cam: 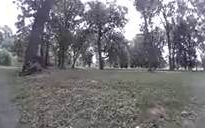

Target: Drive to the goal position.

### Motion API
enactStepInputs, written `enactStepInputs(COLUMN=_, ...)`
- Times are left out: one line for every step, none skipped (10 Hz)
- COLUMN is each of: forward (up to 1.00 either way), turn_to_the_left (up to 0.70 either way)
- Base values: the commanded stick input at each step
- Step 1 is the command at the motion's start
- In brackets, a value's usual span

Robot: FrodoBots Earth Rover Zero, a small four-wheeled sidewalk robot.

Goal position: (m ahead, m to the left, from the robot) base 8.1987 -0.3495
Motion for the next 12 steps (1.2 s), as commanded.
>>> enactStepInputs(forward=0.70, turn_to_the_left=-0.14)
enactStepInputs(forward=0.70, turn_to_the_left=-0.14)
enactStepInputs(forward=0.70, turn_to_the_left=-0.14)
enactStepInputs(forward=0.70, turn_to_the_left=-0.14)
enactStepInputs(forward=0.70, turn_to_the_left=-0.14)
enactStepInputs(forward=0.70, turn_to_the_left=-0.14)
enactStepInputs(forward=0.70, turn_to_the_left=-0.14)
enactStepInputs(forward=0.70, turn_to_the_left=-0.14)
enactStepInputs(forward=0.70, turn_to_the_left=-0.14)
enactStepInputs(forward=0.70, turn_to_the_left=-0.09)
enactStepInputs(forward=0.70, turn_to_the_left=0.00)
enactStepInputs(forward=0.70, turn_to_the_left=0.00)
